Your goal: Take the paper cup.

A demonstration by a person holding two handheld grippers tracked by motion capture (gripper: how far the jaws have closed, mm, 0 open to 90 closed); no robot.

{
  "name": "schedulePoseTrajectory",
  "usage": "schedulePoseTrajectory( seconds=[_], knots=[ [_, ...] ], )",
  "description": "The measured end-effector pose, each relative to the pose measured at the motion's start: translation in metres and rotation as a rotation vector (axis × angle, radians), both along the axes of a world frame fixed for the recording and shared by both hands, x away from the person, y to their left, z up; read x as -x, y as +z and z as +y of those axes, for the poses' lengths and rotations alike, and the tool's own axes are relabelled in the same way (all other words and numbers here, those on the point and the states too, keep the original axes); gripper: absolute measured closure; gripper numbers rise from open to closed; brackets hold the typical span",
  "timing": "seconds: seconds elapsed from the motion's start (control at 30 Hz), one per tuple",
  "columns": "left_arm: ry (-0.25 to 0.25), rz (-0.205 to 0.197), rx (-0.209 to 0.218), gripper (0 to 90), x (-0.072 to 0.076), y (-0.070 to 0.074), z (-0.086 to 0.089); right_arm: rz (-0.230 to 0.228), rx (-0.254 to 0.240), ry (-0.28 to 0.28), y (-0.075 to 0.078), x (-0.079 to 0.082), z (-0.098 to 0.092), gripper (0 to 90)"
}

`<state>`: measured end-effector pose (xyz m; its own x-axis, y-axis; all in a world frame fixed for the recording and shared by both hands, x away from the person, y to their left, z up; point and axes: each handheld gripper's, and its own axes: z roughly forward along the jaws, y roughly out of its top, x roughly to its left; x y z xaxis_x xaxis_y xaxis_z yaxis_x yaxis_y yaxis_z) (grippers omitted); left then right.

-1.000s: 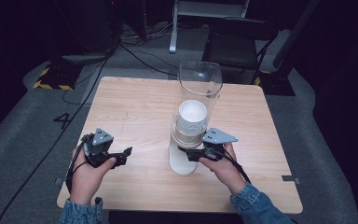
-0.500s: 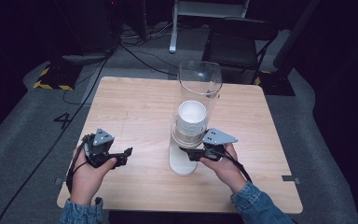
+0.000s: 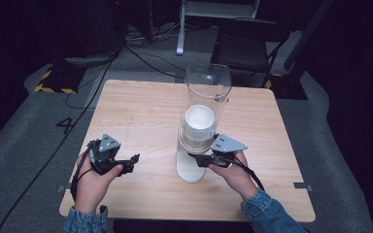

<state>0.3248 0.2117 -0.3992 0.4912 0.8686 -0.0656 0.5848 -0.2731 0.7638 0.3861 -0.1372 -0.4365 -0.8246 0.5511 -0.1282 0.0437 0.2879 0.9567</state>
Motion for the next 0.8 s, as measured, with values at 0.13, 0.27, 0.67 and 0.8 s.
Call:
schedulePoseTrajectory(
  seconds=[0.13,0.27,0.67,0.8],
  knots=[
    [0.001,-0.001,0.000,22.4,0.000,0.000,0.000,-0.001,-0.006,-0.001,-0.001,0.000,0.000,30.9],
    [0.000,0.001,0.001,22.4,0.000,0.000,0.000,0.019,-0.030,-0.018,-0.002,0.002,0.001,30.8],
    [-0.002,0.004,0.001,22.5,0.000,0.000,0.000,0.148,-0.045,-0.023,-0.010,0.005,0.004,33.5],
    [-0.003,0.002,0.006,22.4,0.000,0.001,0.000,0.168,0.000,-0.022,-0.022,0.003,0.005,35.0]
  ],
)
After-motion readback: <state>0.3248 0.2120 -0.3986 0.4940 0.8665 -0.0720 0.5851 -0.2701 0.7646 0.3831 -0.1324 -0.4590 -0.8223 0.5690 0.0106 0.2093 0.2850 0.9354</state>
